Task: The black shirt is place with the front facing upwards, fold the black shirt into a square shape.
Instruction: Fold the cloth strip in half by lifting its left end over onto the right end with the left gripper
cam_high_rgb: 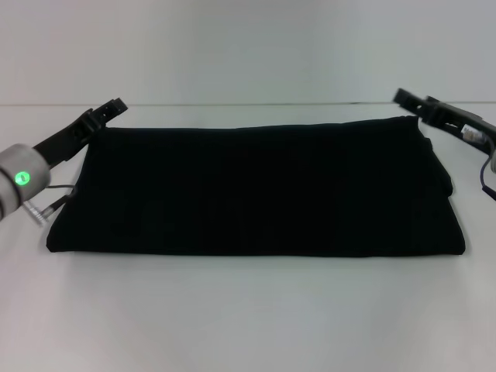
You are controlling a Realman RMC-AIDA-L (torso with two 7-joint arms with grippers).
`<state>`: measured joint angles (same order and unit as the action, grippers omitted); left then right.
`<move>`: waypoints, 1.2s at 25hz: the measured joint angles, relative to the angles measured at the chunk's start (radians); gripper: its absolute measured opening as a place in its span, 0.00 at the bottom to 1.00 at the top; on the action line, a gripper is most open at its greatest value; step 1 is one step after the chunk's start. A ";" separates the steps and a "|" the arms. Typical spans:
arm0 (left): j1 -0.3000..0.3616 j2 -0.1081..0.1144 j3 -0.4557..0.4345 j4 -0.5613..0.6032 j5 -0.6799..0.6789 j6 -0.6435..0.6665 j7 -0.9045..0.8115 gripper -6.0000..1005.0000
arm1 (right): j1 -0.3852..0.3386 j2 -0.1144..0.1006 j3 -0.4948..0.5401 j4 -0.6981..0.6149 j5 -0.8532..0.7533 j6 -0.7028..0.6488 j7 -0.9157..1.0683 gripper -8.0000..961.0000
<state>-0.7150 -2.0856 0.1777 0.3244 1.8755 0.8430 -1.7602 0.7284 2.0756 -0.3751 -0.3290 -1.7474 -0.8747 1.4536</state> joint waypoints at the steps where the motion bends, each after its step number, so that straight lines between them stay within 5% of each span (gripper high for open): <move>1: 0.021 0.013 0.010 -0.001 0.000 0.088 -0.013 0.58 | -0.014 -0.004 -0.007 -0.007 -0.004 -0.069 -0.031 0.70; 3: 0.069 0.039 0.027 -0.001 0.000 0.229 -0.038 0.64 | -0.046 -0.013 -0.053 -0.026 -0.025 -0.231 -0.139 0.78; 7: 0.147 0.072 0.040 0.003 0.002 0.364 -0.114 0.75 | -0.088 -0.016 -0.184 -0.076 -0.089 -0.412 -0.296 0.78; 14: 0.320 0.109 0.131 0.077 0.056 0.510 -0.361 0.95 | -0.094 0.011 -0.310 -0.085 -0.130 -0.431 -0.407 0.78; 17: 0.367 0.111 0.132 0.138 0.106 0.540 -0.477 0.95 | -0.092 0.015 -0.322 -0.067 -0.131 -0.420 -0.447 0.78; 21: 0.393 0.111 0.129 0.183 0.179 0.555 -0.590 0.94 | -0.092 0.016 -0.319 -0.062 -0.129 -0.401 -0.451 0.78; 30: 0.337 0.113 0.137 0.136 0.248 0.477 -0.653 0.90 | -0.090 0.017 -0.319 -0.056 -0.126 -0.373 -0.450 0.78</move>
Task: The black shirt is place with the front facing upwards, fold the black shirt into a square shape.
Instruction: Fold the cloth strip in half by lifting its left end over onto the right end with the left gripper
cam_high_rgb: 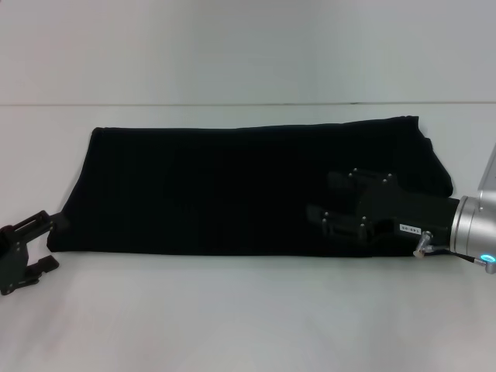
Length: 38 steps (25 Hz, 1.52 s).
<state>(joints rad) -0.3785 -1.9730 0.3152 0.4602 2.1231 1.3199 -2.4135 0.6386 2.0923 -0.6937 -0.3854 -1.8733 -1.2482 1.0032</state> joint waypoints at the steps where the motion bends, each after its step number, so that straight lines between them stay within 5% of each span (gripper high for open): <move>1: -0.003 0.000 0.000 -0.003 0.000 -0.008 -0.002 0.90 | 0.000 0.000 0.000 0.000 0.000 0.000 0.000 0.78; 27: -0.105 -0.019 0.063 -0.001 0.003 -0.169 0.048 0.78 | 0.004 0.001 0.001 0.011 0.002 -0.006 0.005 0.78; 38: -0.106 -0.022 0.057 -0.007 -0.019 -0.182 0.072 0.32 | 0.004 0.001 -0.008 0.011 -0.004 -0.009 0.005 0.78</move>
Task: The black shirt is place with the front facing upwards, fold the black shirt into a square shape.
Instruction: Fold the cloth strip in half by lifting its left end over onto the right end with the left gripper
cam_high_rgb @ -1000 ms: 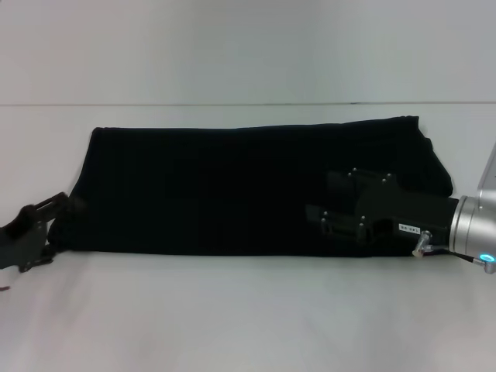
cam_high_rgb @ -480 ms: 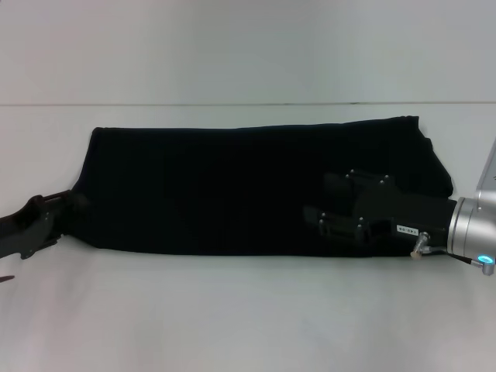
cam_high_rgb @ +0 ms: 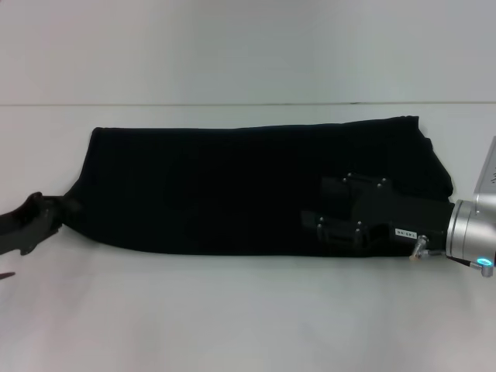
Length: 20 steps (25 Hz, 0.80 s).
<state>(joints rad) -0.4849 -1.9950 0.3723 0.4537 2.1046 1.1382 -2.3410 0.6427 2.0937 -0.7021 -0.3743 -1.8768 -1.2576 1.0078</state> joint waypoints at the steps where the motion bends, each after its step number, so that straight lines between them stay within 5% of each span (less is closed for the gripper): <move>1: 0.000 0.000 0.000 0.001 -0.008 0.000 0.004 0.28 | 0.000 0.000 -0.003 0.000 0.000 -0.001 0.000 0.78; 6: -0.004 0.007 -0.001 0.005 -0.054 -0.011 0.024 0.12 | 0.000 -0.002 -0.049 0.000 -0.002 -0.001 0.000 0.78; 12: -0.024 0.041 -0.001 0.007 -0.068 -0.028 0.036 0.05 | 0.000 -0.005 -0.145 -0.008 -0.002 0.000 0.000 0.78; 20: -0.075 0.078 -0.011 0.028 -0.078 -0.045 0.037 0.03 | -0.003 -0.004 -0.135 -0.005 0.020 -0.002 0.002 0.78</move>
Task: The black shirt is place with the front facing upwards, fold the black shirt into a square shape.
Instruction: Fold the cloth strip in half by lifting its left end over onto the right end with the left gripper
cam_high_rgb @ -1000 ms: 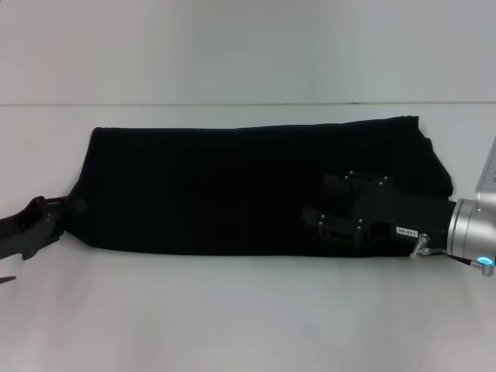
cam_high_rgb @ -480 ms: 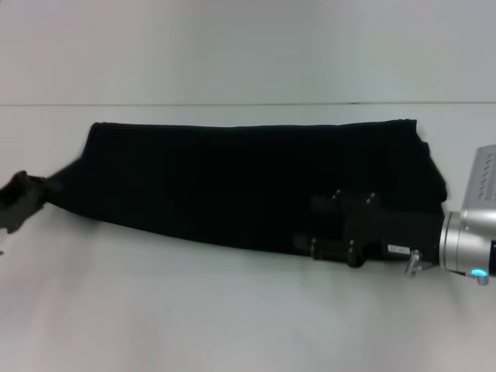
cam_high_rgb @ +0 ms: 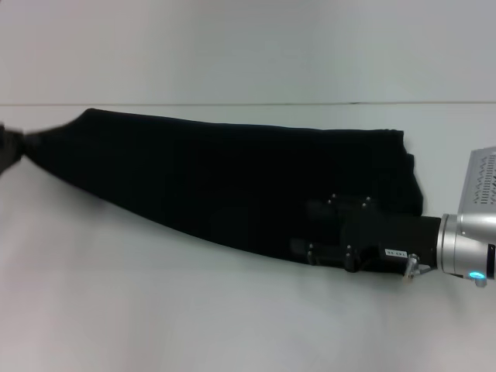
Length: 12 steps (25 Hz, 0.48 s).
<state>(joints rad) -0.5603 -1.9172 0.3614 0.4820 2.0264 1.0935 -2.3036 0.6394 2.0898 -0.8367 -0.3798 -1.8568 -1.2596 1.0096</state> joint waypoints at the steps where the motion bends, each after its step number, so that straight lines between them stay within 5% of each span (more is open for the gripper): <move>1: -0.014 0.006 -0.003 0.002 -0.008 0.011 0.000 0.03 | -0.003 0.000 0.000 0.001 0.000 0.000 0.002 0.78; 7: -0.143 0.010 0.006 0.004 -0.037 0.111 0.001 0.03 | -0.038 -0.006 0.007 -0.002 0.001 0.002 0.049 0.78; 12: -0.296 -0.034 0.051 0.004 -0.039 0.181 0.012 0.03 | -0.095 -0.008 0.072 -0.003 0.001 -0.007 0.051 0.78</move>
<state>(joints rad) -0.8559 -1.9516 0.4120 0.4865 1.9873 1.2744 -2.2915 0.5447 2.0815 -0.7645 -0.3827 -1.8560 -1.2669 1.0611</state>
